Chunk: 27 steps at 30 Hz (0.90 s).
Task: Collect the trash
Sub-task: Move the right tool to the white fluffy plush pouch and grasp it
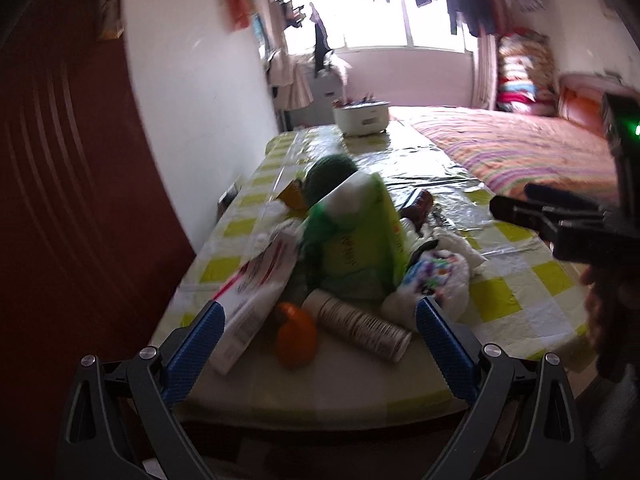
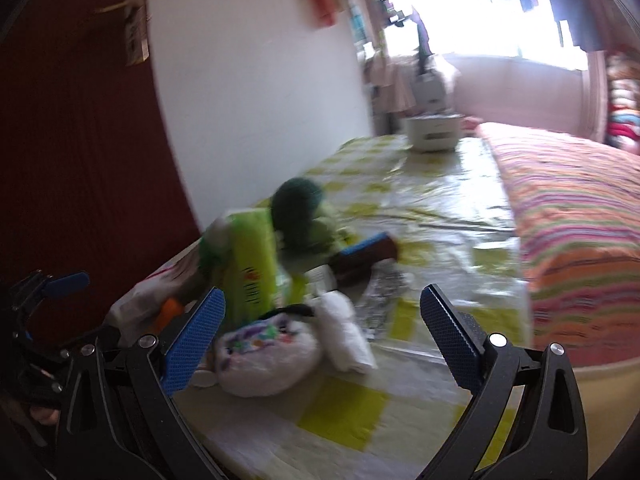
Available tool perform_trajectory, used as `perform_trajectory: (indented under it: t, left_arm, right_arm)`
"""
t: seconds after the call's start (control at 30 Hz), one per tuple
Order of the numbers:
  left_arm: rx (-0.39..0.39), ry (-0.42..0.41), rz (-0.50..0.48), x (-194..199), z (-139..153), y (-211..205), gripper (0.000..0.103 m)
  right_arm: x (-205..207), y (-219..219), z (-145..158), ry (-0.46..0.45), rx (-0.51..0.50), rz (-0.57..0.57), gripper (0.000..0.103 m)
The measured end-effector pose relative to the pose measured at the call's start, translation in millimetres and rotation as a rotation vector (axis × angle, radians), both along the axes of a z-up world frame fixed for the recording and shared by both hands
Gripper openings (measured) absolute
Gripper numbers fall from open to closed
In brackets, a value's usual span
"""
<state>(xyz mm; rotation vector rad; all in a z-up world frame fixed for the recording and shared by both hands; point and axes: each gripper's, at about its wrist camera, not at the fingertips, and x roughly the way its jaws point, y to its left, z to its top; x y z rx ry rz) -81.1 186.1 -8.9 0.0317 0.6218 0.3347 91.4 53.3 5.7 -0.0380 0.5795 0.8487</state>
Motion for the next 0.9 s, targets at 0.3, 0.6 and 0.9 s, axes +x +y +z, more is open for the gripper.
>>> perform_trajectory:
  t: [0.3, 0.6, 0.9]
  left_arm:
    - [-0.065, 0.028, 0.025, -12, -15, 18, 0.094]
    - [-0.083, 0.090, 0.009, -9, -35, 19, 0.094]
    - [-0.074, 0.119, -0.016, -8, -42, 15, 0.094]
  right_arm:
    - [-32, 28, -21, 0.013, -0.054, 0.172, 0.096]
    - [-13, 60, -39, 0.052, -0.199, 0.256, 0.096]
    - [7, 81, -58, 0.113, -0.326, 0.325, 0.096]
